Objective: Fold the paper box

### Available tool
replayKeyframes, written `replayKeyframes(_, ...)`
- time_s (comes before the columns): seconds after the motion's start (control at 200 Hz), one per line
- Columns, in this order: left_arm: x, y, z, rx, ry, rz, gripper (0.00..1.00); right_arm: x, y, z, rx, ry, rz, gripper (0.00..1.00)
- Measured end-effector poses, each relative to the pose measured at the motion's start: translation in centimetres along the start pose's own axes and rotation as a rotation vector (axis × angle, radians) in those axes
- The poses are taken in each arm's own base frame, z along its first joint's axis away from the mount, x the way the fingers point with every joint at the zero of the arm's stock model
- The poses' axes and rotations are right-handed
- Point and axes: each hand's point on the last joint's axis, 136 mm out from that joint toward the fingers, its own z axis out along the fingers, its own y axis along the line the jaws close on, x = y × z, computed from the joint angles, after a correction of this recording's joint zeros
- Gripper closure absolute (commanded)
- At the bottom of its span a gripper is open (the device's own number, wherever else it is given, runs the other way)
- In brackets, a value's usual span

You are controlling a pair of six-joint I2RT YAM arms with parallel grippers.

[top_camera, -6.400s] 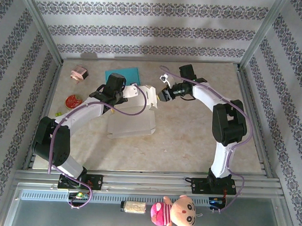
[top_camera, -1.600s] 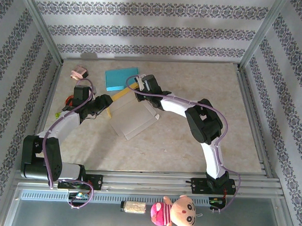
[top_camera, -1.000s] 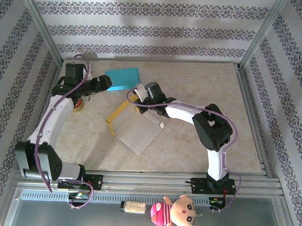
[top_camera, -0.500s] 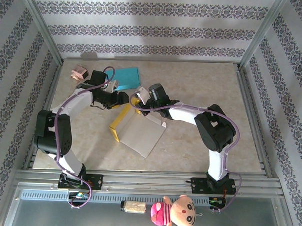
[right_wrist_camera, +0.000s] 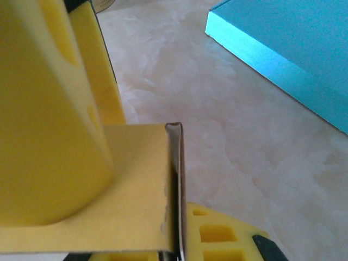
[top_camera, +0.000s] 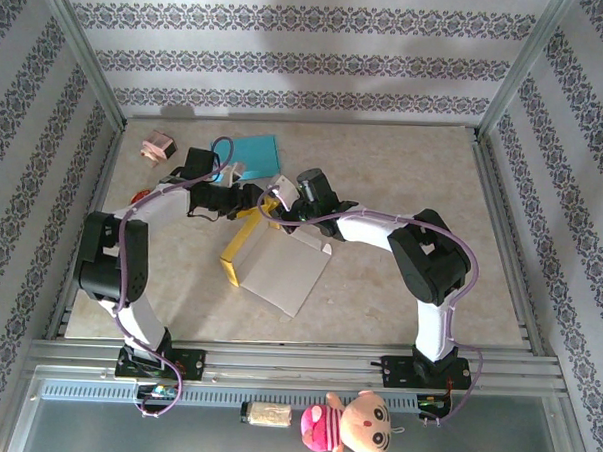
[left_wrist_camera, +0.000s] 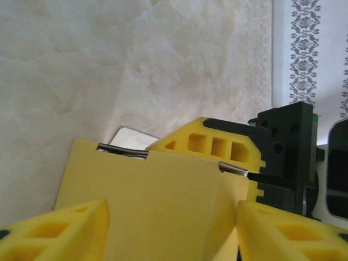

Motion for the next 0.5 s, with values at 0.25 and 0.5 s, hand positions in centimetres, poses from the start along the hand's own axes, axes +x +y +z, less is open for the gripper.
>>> replayKeyframes(0.25,0.1,-0.3,0.3,0.034,0.012,0.001,0.51,2.4,0.3,0.9,0.003,0.059,0.038,0.76)
replayKeyframes(0.5,0.0,-0.3,0.4,0.035,0.013,0.002,0.51,3.0,-0.7,1.6,0.073,0.054,0.073,0.85)
